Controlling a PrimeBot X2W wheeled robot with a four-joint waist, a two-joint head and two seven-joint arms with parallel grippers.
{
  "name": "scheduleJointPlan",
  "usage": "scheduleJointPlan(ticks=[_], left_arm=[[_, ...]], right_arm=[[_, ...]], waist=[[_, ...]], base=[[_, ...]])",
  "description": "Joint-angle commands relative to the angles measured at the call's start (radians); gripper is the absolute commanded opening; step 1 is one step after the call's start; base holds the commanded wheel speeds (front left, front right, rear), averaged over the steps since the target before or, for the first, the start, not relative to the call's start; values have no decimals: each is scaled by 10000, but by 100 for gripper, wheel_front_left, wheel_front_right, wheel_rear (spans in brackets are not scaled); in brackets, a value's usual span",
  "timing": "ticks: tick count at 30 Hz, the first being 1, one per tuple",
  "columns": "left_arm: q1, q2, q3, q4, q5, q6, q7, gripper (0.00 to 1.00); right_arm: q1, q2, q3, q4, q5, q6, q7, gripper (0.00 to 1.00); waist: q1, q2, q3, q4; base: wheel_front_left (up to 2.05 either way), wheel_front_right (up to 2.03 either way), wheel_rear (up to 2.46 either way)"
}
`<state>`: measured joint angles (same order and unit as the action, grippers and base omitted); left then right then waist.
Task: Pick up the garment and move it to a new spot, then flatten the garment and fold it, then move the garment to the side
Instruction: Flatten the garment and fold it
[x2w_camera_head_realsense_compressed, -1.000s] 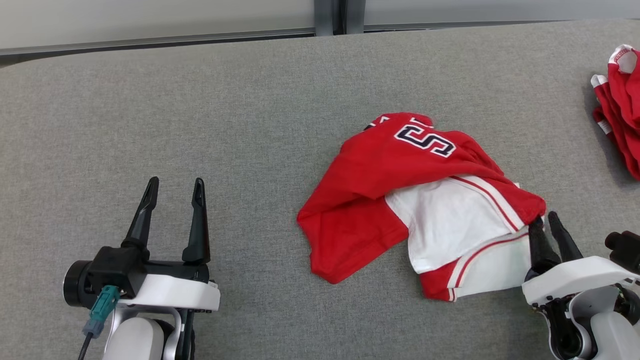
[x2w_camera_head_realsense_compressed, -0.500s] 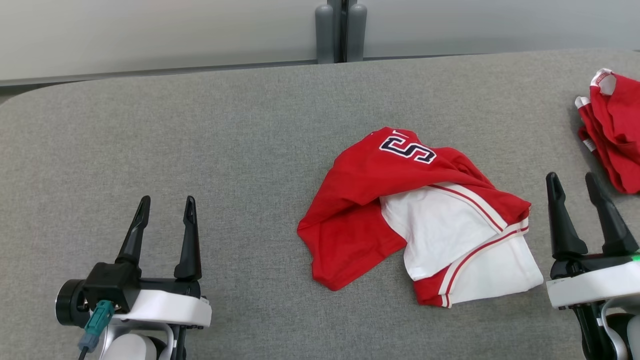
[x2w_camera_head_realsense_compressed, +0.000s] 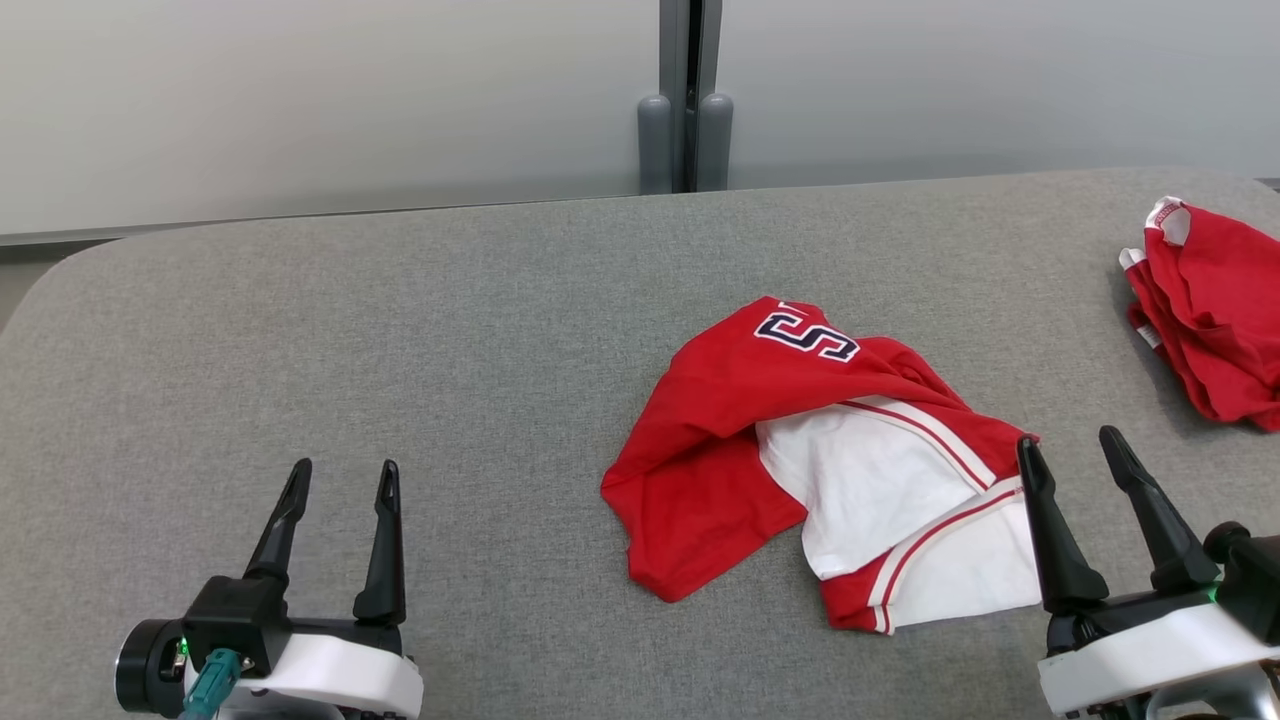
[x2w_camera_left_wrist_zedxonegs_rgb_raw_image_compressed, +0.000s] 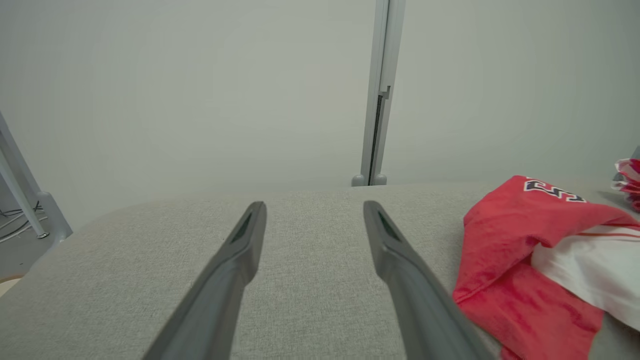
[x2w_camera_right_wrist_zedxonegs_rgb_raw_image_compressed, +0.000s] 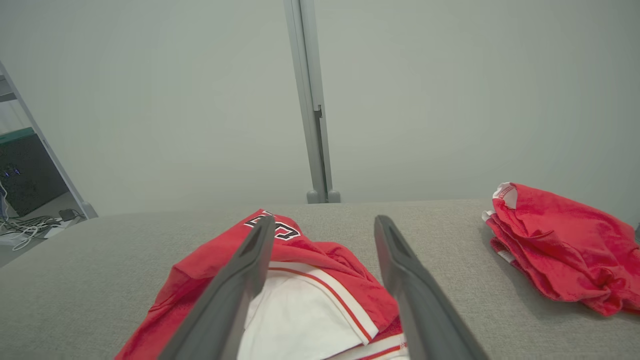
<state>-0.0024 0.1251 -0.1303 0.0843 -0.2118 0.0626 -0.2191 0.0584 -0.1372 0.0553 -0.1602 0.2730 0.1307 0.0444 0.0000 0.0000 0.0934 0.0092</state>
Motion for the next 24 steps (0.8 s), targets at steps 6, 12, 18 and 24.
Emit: scheduleJointPlan(ticks=[6,12,18,24], left_arm=[[136,111,-62,-175,31,70,106,100],[55,137,-160,-234,19,83,180,100],[-325,11,-701,-199,63,-230,546,100],[-910,-355,-1862,559,-341,-1039,1621,100]], right_arm=[[77,55,-23,-94,-59,0,52,100],[64,105,-47,-36,1,0,58,100],[-43,139,-62,-29,13,0,15,100],[-313,185,65,-10,21,0,-10,100]], waist=[[0,0,15,-22],[0,0,31,-2],[0,0,225,-7],[0,0,763,-225]], base=[[0,0,0],[0,0,0],[0,0,0],[0,0,0]])
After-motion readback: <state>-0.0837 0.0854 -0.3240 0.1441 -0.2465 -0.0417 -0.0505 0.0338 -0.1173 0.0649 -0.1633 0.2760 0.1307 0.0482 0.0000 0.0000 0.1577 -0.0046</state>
